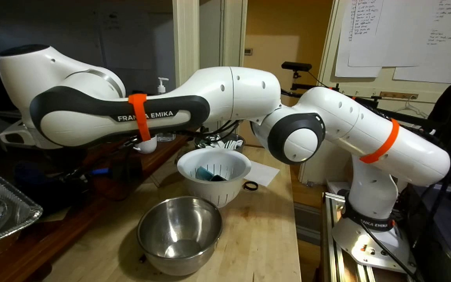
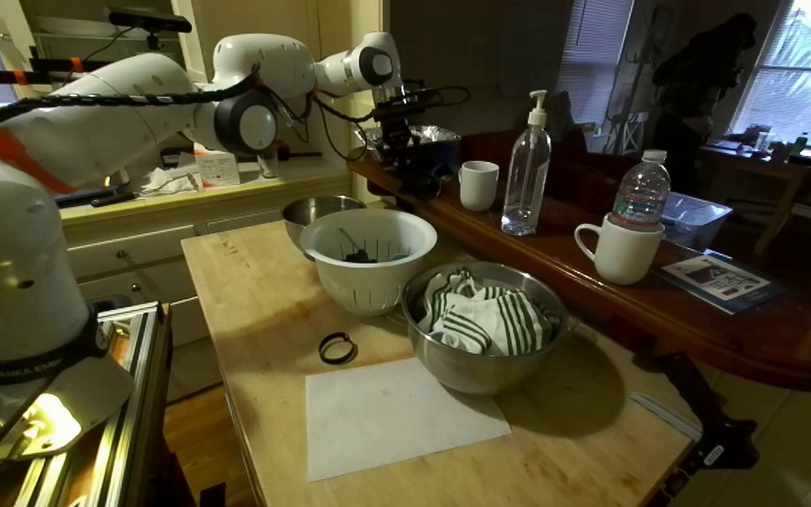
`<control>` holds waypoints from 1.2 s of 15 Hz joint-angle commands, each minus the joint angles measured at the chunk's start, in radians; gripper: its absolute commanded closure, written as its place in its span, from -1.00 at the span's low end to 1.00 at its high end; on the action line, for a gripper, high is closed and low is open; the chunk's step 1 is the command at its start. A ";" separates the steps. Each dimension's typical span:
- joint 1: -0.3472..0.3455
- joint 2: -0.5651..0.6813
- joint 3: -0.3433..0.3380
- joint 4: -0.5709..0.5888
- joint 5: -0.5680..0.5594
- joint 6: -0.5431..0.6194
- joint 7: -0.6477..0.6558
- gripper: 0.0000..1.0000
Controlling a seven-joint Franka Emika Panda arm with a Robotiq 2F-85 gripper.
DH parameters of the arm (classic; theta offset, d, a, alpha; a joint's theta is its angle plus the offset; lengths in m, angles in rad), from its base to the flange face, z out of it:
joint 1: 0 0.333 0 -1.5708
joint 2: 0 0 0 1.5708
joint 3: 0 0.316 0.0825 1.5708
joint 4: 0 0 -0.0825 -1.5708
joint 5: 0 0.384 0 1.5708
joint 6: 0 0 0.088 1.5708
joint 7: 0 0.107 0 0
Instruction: Pick up the pot holder and place it on the small silver bowl
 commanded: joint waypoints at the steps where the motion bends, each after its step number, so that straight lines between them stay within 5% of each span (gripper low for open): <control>1: -0.017 -0.004 0.029 0.002 0.041 -0.041 -0.045 0.98; 18: -0.045 -0.099 0.023 -0.005 0.065 0.018 0.155 0.94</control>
